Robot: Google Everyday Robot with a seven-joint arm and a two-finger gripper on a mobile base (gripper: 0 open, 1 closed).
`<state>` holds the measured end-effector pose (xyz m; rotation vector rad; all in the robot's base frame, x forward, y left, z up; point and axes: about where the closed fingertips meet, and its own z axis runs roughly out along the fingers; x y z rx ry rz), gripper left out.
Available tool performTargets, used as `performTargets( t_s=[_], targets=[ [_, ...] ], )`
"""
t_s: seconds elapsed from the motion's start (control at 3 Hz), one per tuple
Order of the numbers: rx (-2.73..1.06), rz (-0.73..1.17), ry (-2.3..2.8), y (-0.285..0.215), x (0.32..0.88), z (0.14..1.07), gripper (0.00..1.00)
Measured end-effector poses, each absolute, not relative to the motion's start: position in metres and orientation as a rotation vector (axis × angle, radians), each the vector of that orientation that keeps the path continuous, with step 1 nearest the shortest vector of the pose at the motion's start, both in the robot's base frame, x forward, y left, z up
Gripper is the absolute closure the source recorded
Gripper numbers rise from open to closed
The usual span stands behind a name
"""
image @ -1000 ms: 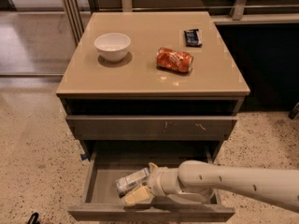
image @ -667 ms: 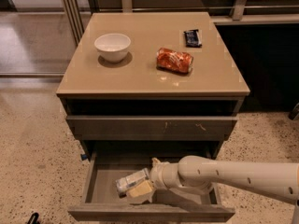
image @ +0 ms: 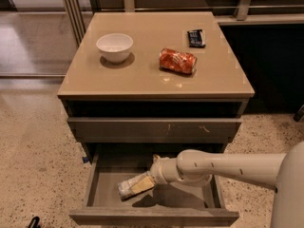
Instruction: Pick blue plastic bottle from middle drawer and place on counter
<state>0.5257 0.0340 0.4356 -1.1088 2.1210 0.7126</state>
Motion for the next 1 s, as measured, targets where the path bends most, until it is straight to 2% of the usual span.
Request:
performTargets(
  t_s=[1.0],
  targets=[
    [-1.056,0.804,2.206,0.053,0.501,0.388,0.00]
  ],
)
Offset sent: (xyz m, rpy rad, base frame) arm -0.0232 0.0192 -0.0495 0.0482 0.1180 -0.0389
